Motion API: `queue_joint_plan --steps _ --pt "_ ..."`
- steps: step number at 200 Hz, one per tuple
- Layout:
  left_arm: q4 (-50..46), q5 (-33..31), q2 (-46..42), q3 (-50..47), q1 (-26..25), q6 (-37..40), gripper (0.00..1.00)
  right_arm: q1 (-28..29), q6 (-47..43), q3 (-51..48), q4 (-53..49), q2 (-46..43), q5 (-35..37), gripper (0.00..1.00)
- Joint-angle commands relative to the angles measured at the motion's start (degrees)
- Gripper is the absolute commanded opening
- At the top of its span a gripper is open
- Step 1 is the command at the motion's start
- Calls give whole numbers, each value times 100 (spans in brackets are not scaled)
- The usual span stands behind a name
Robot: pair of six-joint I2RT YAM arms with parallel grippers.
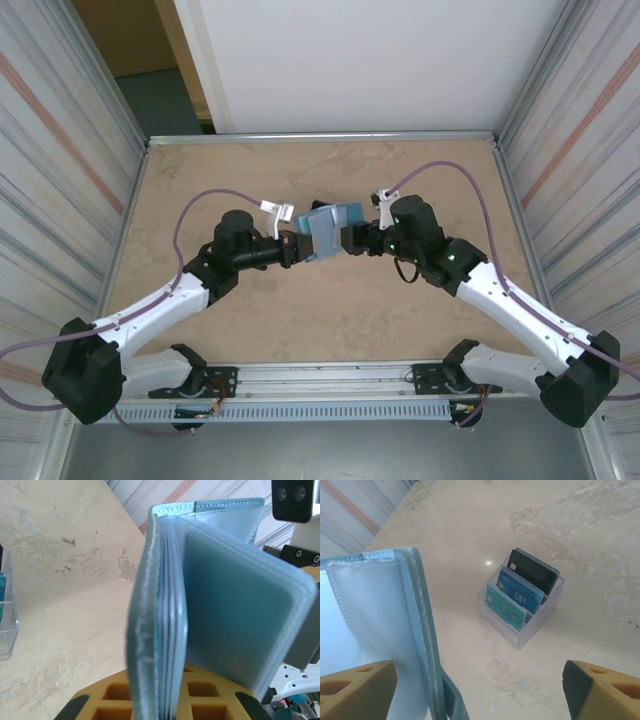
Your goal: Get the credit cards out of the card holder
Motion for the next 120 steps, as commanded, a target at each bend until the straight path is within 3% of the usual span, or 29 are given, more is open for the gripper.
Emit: queue_joint_plan --steps 1,33,83,120 --pt "237 174 -63 128 75 -75 0 -162 140 -98 -31 -331 -239 89" --pt "223 165 -67 103 137 -84 0 -376 175 -340 179 -829 -654 100" --pt "228 165 -31 109 164 -85 0 -414 58 -456 255 -1034 -1224 99" --pt "240 174 -18 115 168 -93 0 -125 -88 -357 222 -712 -1119 99"
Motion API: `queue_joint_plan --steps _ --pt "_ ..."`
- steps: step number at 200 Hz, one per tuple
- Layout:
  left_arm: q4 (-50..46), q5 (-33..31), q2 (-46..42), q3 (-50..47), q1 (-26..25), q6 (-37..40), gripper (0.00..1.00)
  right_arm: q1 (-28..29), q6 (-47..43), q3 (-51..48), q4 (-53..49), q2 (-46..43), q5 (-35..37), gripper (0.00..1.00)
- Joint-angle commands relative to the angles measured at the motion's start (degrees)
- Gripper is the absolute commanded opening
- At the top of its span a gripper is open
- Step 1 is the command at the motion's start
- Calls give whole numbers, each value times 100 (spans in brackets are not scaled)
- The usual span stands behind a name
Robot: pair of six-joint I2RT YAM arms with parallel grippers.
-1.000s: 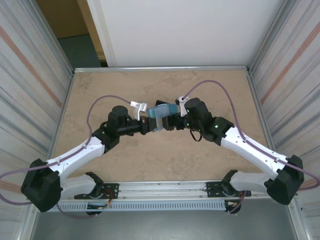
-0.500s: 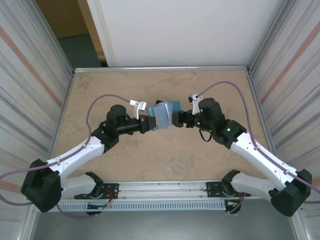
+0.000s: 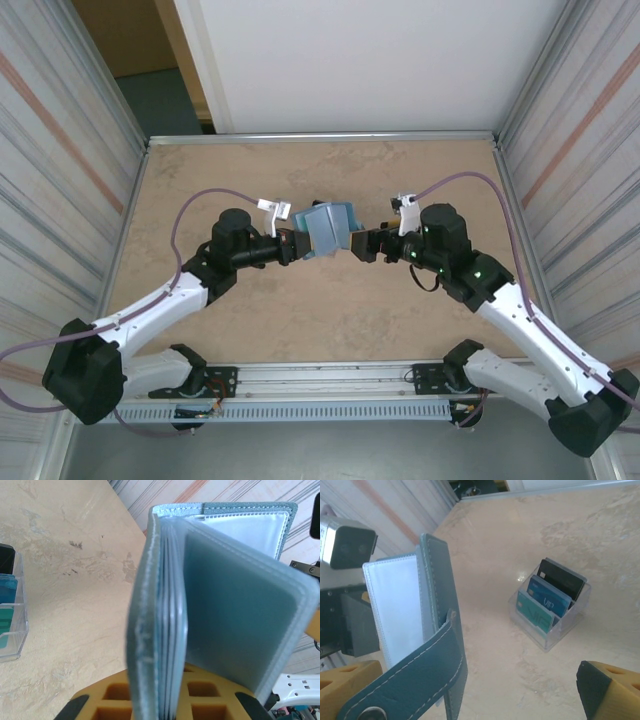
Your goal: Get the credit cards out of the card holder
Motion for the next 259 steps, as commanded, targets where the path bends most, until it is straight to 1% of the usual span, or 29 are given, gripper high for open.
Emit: queue_joint_plan --steps 1,23,26,63,108,154,189,259 --pt "239 161 -18 112 59 -34 0 230 -180 62 42 210 -62 99" --pt "254 174 -18 129 57 -47 0 529 -332 222 -39 450 214 99" --pt "250 178 -15 133 57 -51 0 567 -345 251 -39 600 241 99" --pt "243 170 -10 112 60 -47 0 856 -456 459 47 1050 298 99" --pt "276 170 5 88 58 -84 0 915 -447 504 213 1244 224 99" --pt "237 168 19 73 56 -67 0 939 -421 465 356 1220 14 99" --pt "258 186 14 66 61 -87 0 939 -430 450 347 1192 39 99" --pt "278 247 23 87 55 -121 0 942 -395 492 297 1428 180 99"
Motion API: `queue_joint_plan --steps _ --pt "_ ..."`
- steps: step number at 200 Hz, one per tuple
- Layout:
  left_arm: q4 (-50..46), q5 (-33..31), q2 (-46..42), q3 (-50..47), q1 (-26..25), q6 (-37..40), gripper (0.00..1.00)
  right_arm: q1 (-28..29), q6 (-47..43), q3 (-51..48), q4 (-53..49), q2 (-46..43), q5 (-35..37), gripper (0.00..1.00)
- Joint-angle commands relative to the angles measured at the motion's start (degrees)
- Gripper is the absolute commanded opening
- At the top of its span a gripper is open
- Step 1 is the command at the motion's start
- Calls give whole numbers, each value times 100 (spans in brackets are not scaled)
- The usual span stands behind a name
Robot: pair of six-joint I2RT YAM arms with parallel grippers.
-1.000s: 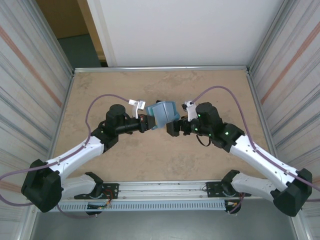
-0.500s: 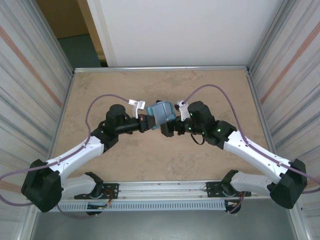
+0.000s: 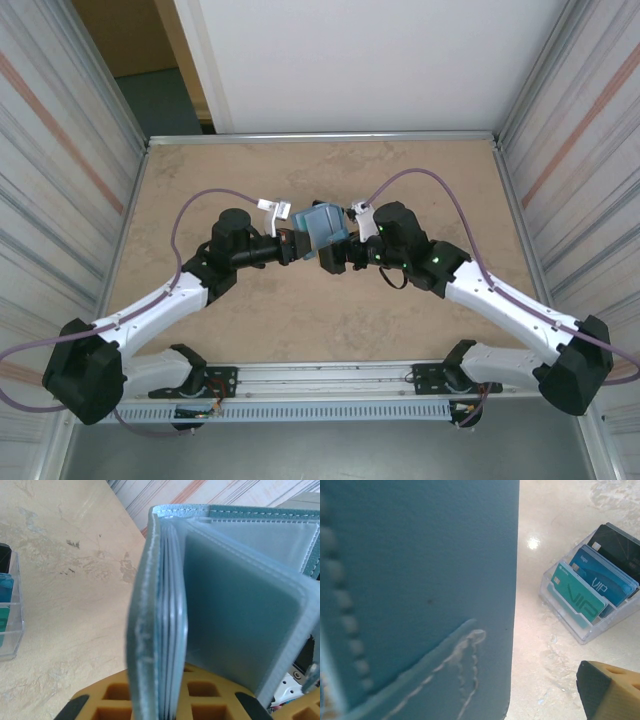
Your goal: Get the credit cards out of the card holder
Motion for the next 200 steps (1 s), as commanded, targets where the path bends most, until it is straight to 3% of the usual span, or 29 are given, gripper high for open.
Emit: queue_joint_plan --steps 1,89,200 --pt "249 180 18 85 54 -51 0 42 -86 188 21 92 92 99" --pt "251 329 53 107 57 -81 0 -241 238 84 -74 -23 570 99" --pt "34 249 38 127 70 -22 0 -928 478 -338 -115 -815 344 98"
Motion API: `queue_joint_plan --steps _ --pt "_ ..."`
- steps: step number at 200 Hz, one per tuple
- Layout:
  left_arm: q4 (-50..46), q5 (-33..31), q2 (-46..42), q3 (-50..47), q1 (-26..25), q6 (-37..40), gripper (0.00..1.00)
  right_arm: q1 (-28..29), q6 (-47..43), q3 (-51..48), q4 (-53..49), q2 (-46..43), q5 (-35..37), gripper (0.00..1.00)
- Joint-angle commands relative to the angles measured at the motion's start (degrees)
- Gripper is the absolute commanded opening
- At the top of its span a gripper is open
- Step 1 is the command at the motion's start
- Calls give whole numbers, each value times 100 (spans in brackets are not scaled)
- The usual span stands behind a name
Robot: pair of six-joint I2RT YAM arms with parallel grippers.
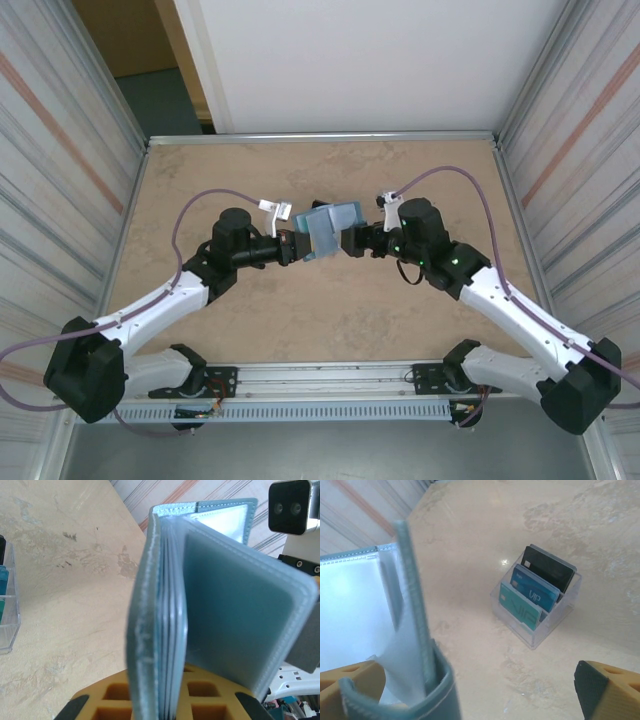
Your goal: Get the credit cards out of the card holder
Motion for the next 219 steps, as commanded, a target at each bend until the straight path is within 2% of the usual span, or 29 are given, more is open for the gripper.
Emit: queue_joint_plan --steps 1,38,94,219 --pt "69 73 -20 132 22 1 0 -125 123 -83 -48 -199 -120 98" --pt "91 63 77 198 22 -30 0 -68 -129 -119 93 -392 -868 99" --pt "123 11 214 262 28 -104 0 356 -396 -14 54 -110 -701 99" --pt "246 72 307 255 32 -228 0 650 -479 133 203 466 -643 99"
